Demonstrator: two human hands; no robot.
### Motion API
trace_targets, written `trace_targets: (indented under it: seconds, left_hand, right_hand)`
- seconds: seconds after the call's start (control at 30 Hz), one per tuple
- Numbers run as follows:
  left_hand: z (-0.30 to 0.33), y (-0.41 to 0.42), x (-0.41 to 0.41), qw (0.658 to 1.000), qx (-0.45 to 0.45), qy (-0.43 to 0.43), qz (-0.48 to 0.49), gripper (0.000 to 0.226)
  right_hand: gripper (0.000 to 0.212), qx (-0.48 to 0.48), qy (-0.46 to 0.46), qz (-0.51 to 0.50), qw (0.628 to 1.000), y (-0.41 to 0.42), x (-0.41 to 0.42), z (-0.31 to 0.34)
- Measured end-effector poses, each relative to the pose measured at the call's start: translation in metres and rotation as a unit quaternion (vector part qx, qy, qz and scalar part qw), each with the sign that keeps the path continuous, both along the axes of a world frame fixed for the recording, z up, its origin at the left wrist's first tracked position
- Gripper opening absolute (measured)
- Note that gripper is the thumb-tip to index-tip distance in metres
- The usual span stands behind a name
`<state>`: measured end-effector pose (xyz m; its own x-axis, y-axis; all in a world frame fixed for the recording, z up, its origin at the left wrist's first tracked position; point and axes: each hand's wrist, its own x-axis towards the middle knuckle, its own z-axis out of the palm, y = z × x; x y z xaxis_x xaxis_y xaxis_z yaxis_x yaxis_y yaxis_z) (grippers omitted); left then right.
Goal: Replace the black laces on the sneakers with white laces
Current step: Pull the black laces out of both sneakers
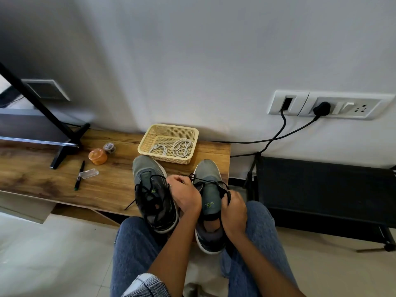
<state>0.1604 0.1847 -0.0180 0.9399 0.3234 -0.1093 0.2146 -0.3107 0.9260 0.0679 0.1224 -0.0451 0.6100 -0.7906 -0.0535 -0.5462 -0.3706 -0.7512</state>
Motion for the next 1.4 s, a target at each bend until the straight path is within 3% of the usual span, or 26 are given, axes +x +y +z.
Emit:
trace_targets:
  seconds: [0.1,0.23,0.33,0.5,0.7,0.8,0.9,1.0,1.07,1.13,1.23,1.33,1.4]
  left_hand:
    - [0.006,-0.001,-0.006,0.977,0.162,-0.07,-0.116,0.012]
    - [-0.001,-0.003,-0.005,0.864,0.379,-0.158,-0.291,0.03]
    - [-0.007,-0.005,-0.004,0.798,0.424,-0.161,-0.396,0.026]
    - [-0.003,-0.008,-0.005,0.775,0.471,-0.13,-0.4,0.026]
    - [0.001,-0.012,-0.004,0.771,0.5,-0.073,-0.386,0.019]
    - [-0.003,-0.014,-0.006,0.812,0.461,-0.06,-0.353,0.018]
    - [-0.005,-0.012,-0.01,0.902,0.338,-0.05,-0.263,0.013]
    - [0.006,-0.009,-0.012,0.982,0.141,-0.026,-0.126,0.011]
    - [0.012,-0.006,-0.011,1.0,0.02,-0.011,-0.006,0.009]
    - [0.009,-0.002,-0.008,0.994,-0.047,0.006,0.096,0.013]
    - [0.004,-0.001,-0.008,0.997,-0.024,0.016,0.078,0.013]
    - [0.005,-0.002,-0.01,0.993,0.085,-0.064,-0.044,0.016]
    - [0.006,-0.005,-0.011,0.962,0.193,-0.103,-0.164,0.019]
  right_hand:
    - [0.021,-0.012,0.015,0.007,1.0,-0.001,-0.001,0.0]
    - [0.023,-0.025,0.022,0.018,0.999,0.0,0.0,-0.001]
    - [0.023,-0.036,0.031,0.025,0.999,0.001,0.0,-0.001]
    - [0.022,-0.046,0.033,0.034,0.998,0.001,0.0,-0.001]
    - [0.021,-0.05,0.039,0.037,0.997,0.002,0.0,-0.001]
    - [0.022,-0.051,0.039,0.032,0.997,0.002,0.0,0.0]
    - [0.023,-0.039,0.032,0.022,0.999,0.002,0.001,0.001]
    - [0.023,-0.027,0.03,0.01,0.999,0.002,0.001,0.0]
    - [0.021,-0.023,0.023,0.003,0.999,0.002,0.001,-0.001]
    - [0.021,-0.02,0.024,-0.001,1.0,0.002,0.001,-0.002]
    - [0.022,-0.025,0.034,0.006,0.999,0.001,0.001,0.0]
    - [0.023,-0.025,0.046,0.013,0.999,-0.002,-0.001,0.0]
    - [0.023,-0.027,0.044,0.015,0.999,-0.001,-0.001,0.0]
